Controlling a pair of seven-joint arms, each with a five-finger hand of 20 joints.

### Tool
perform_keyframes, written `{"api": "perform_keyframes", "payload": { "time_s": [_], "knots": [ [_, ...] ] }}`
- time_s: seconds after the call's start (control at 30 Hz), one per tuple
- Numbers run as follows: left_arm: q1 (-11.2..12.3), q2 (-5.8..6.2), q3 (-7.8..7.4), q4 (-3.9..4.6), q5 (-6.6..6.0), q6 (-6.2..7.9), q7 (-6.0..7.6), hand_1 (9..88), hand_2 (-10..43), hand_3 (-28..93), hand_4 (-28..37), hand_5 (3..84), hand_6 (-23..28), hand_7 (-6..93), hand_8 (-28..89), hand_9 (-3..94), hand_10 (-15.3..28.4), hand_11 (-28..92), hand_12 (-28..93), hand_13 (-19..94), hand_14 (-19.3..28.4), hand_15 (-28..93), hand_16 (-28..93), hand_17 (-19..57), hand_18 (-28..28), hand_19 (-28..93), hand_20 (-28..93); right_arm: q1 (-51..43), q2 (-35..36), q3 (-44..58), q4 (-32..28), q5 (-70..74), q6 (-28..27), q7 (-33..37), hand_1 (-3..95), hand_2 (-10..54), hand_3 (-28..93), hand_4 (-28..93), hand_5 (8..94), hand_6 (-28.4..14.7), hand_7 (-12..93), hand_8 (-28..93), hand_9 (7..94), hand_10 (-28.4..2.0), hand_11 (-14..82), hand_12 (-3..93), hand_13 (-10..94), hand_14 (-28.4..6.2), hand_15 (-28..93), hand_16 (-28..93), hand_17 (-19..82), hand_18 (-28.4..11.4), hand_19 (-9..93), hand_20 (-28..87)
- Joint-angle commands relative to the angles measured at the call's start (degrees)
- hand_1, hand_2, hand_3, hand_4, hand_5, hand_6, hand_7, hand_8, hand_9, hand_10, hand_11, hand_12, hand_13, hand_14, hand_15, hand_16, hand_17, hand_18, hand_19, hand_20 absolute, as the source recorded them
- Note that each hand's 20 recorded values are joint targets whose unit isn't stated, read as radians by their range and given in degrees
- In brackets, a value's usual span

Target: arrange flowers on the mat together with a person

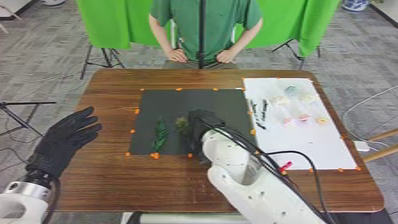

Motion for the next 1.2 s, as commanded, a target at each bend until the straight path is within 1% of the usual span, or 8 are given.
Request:
{"api": "perform_keyframes", "payload": {
  "time_s": [0.03, 0.33, 0.63, 0.8, 0.9, 1.0, 1.1, 1.2],
  "knots": [
    [0.6, -0.06, 0.1, 0.36, 0.04, -0.37, -0.36, 27.0, -3.7, 74, -27.7, 33.9, 3.4, 19.5, -10, 29.7, 11.1, 20, 18, 25, 14.0, 30, 0, -6.0, 20.6, 46, 9, -1.0, -0.6, 0.4, -0.7, 0.3, 0.2, -0.3, 24.8, -5.2, 78, -22, 91.1, 2.0, 42, -8, 91.7, -7.6, 58.8, 38.4, 87, -6.9, 80, 34, 60, -20.7, 93, 70],
    [0.6, -0.05, 0.17, 0.37, 0.07, -0.25, -0.13, 27.5, -2.8, 73, -27.0, 33.5, 3.7, 19.1, -10, 29.3, 11.2, 20, 18, 25, 14.4, 30, 0, -6.1, 20.9, 46, 9, -0.6, -0.9, 2.2, -2.0, 1.4, 0.5, 0.6, 20.2, -1.9, 75, -23, 91.5, 1.9, 41, -8, 92.2, -7.5, 58.3, 38.2, 88, -6.5, 80, 33, 61, -20.6, 93, 70],
    [1.0, -0.44, -0.12, 0.33, 0.06, -0.35, 0.2, 27.9, -2.0, 71, -26.0, 33.3, 4.1, 18.4, -10, 29.0, 11.4, 19, 18, 24, 14.9, 30, 0, -6.2, 21.2, 46, 9, -2.3, 0.3, 6.9, -7.8, 4.0, -1.1, 0.3, 18.4, 1.2, 73, -23, 91.5, 1.7, 40, -7, 92.3, -7.6, 57.4, 38.3, 88, -6.5, 80, 34, 61, -20.4, 93, 70],
    [1.5, -0.91, -0.6, 0.04, 0.16, -0.25, 0.52, 28.1, -1.4, 70, -25.3, 33.3, 4.4, 18.0, -9, 29.0, 11.6, 19, 18, 25, 15.0, 30, 0, -6.3, 21.5, 46, 9, -5.7, 4.3, 13.5, -12.6, 10.3, 3.7, -2.3, 16.7, 4.4, 71, -22, 89.5, 0.7, 36, -8, 91.1, -8.7, 52.4, 36.5, 85, -7.7, 76, 33, 57, -21.3, 93, 65],
    [2.4, -1.37, -1.32, -0.31, 0.13, -0.19, 0.65, 28.2, -1.3, 70, -25.0, 33.3, 4.5, 17.9, -9, 29.0, 11.6, 19, 18, 25, 15.2, 30, 0, -6.4, 21.7, 46, 9, -9.4, 7.1, 19.6, -15.0, 16.3, 7.5, -6.6, 15.8, 8.0, 70, -21, 82.1, -1.9, 27, -8, 84.7, -12.8, 43.2, 33.7, 77, -11.3, 68, 31, 46, -22.5, 93, 46],
    [3.1, -1.84, -1.79, -0.49, 0.08, -0.08, 0.95, 28.4, -1.1, 69, -24.9, 33.2, 4.6, 17.8, -9, 29.1, 11.9, 19, 18, 25, 15.5, 31, 0, -6.4, 21.8, 46, 9, -13.9, 9.4, 28.5, -16.4, 24.0, 4.7, -16.2, 19.6, 11.1, 70, -20, 73.3, -4.0, 24, -8, 74.2, -15.8, 38.8, 31.7, 66, -14.6, 64, 28, 35, -21.6, 84, 39],
    [2.9, -1.95, -1.86, -0.41, 0.13, -0.08, 0.96, 28.5, -1.0, 69, -24.8, 33.3, 4.7, 17.6, -9, 29.2, 12.0, 19, 18, 25, 15.7, 31, 0, -6.4, 21.9, 47, 9, -18.8, 10.9, 37.7, -16.9, 34.0, 0.6, -24.6, 21.4, 12.3, 75, -20, 65.6, -4.2, 23, -8, 66.1, -16.6, 33.2, 28.8, 58, -14.4, 56, 24, 28, -20.4, 71, 35],
    [2.9, -2.12, -1.99, -0.43, 0.23, -0.14, 1.18, 28.5, -1.0, 69, -24.6, 33.4, 4.8, 17.3, -9, 29.3, 12.1, 19, 18, 25, 15.7, 31, 0, -6.5, 22.0, 47, 9, -23.6, 11.7, 44.7, -17.7, 44.0, -1.0, -27.7, 21.7, 11.6, 78, -22, 57.9, -4.1, 24, -10, 56.9, -15.9, 27.4, 26.5, 50, -13.3, 46, 21, 20, -20.5, 59, 32]
  ]
}}
